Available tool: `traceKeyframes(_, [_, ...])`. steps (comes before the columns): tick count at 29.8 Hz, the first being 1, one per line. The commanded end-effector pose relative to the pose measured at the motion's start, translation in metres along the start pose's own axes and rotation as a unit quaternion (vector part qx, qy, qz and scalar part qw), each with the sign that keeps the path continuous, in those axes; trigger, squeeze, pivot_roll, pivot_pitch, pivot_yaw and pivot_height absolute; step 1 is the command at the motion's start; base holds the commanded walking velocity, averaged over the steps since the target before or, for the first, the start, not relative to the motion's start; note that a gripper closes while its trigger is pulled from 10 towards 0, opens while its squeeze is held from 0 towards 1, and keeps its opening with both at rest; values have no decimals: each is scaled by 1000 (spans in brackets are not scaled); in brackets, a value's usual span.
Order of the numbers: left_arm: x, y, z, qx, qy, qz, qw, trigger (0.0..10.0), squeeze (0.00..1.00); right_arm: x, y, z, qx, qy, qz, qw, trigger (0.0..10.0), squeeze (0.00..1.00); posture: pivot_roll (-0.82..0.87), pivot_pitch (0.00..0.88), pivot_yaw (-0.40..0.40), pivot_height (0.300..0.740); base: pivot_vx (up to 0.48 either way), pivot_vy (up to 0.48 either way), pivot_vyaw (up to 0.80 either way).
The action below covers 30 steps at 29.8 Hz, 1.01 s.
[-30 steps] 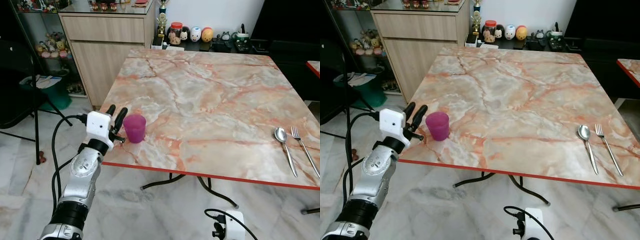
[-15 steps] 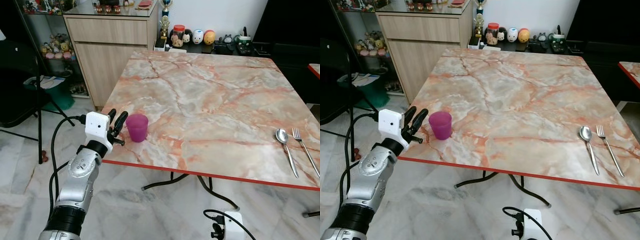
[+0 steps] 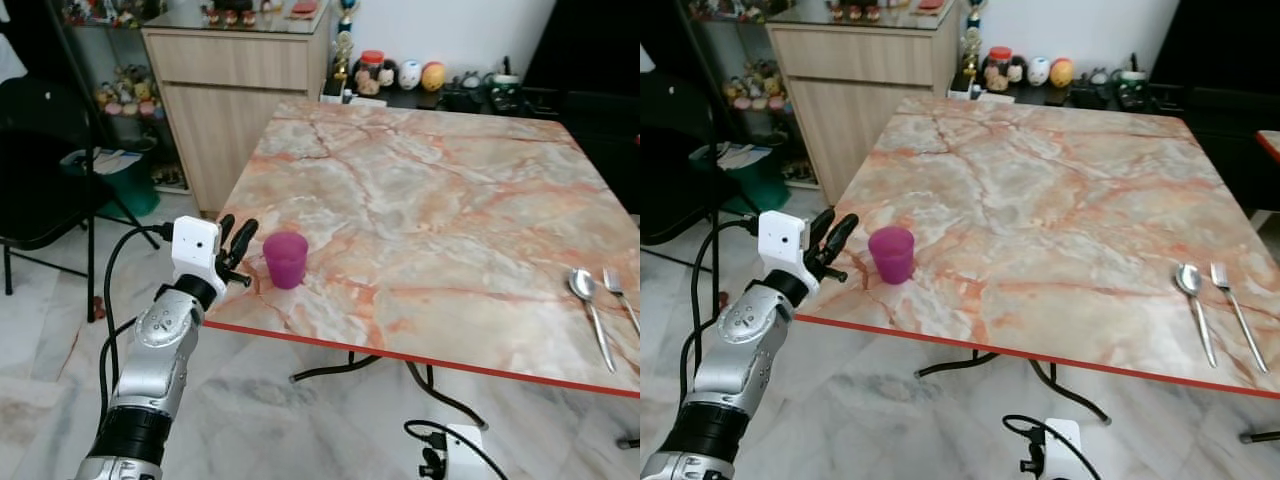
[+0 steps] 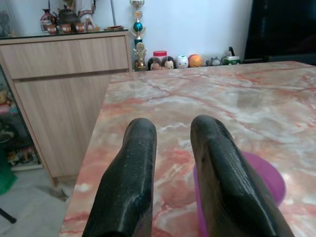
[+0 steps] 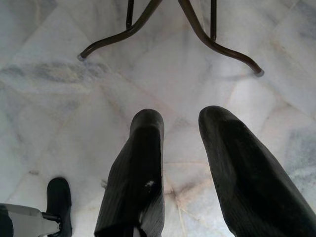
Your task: Setting the table
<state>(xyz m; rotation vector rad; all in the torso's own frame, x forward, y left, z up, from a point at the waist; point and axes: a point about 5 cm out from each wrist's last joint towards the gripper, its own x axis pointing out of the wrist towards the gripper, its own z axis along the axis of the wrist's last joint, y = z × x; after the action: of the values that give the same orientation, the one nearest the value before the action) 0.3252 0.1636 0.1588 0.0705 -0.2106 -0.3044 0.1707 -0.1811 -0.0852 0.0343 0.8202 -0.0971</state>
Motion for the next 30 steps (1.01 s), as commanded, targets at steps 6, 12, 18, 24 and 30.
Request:
traceKeyframes(6, [1, 4, 6, -1, -12, 5, 1000, 10000, 0, -2, -3, -6, -2, 10, -8, 1000, 10000, 0, 101, 0, -41, 707, 336, 0, -464])
traceKeyframes(12, [1, 6, 8, -2, -17, 10, 1000, 10000, 0, -2, -3, -7, -3, 13, -4, 1000, 10000, 0, 104, 0, -44, 707, 95, 0, 0])
traceKeyframes(18, [1, 6, 9, -6, -21, 10, 1000, 10000, 0, -2, -4, -8, -3, 18, -9, 1000, 10000, 0, 103, 0, -45, 694, 0, 0, -144])
traceKeyframes(24, [1, 8, 11, -4, -24, 13, 1000, 10000, 0, -2, -3, -8, -4, 17, -5, 1000, 10000, 0, 105, 0, -45, 661, 0, 0, -431])
traceKeyframes(30, [1, 11, 14, -2, -26, 14, 1000, 10000, 0, -2, -3, -8, -5, 16, -2, 1000, 10000, 0, 107, 0, -46, 661, 0, 0, 0])
